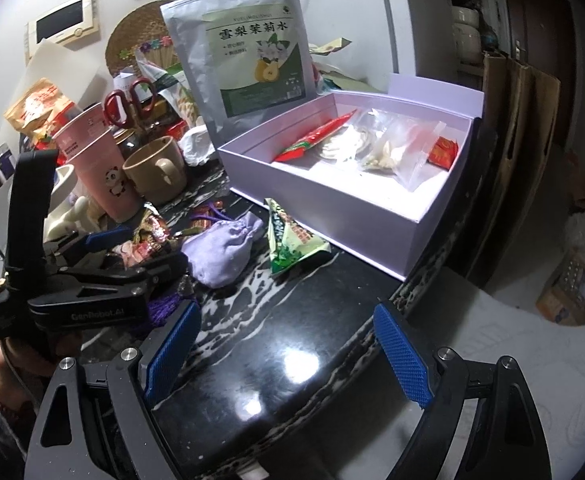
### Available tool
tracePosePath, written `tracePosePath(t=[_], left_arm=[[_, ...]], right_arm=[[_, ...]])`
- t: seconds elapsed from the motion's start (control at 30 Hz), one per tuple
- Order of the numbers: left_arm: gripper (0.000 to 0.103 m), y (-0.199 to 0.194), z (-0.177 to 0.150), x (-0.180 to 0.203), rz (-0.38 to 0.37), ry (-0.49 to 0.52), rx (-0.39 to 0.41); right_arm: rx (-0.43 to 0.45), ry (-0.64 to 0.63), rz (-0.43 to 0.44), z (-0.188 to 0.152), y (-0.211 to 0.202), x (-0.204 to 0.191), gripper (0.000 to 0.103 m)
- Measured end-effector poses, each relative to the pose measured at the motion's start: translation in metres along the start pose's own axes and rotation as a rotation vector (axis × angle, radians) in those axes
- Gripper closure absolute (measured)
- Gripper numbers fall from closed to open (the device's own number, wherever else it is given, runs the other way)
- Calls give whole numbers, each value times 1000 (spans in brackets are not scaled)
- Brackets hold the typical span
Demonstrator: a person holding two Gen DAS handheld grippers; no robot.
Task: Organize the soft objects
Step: 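Grasp the gold-and-red snack bag on the counter with the left gripper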
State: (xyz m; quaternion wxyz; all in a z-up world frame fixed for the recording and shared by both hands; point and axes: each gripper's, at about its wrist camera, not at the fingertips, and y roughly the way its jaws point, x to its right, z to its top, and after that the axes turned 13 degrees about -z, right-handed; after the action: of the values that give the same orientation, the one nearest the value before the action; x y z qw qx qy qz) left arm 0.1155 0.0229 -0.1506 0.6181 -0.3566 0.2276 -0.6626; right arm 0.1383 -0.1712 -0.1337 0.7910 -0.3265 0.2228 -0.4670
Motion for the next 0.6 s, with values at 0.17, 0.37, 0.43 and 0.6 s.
tracePosePath(t=[0.17, 0.37, 0.43, 0.6], left_arm=[[38, 5, -5, -9, -31, -38, -17], [50, 4, -12, -14, -72, -95, -27], [50, 0, -14, -12, -80, -105, -31], [51, -17, -21, -3, -91, -111, -26]], right_arm=[[-17, 8, 14, 0, 5, 1, 13], [-32, 2, 32, -1, 9, -2, 13], [-31, 1, 34, -2, 9, -3, 13], [-32, 3, 15, -3, 9, -1, 13]])
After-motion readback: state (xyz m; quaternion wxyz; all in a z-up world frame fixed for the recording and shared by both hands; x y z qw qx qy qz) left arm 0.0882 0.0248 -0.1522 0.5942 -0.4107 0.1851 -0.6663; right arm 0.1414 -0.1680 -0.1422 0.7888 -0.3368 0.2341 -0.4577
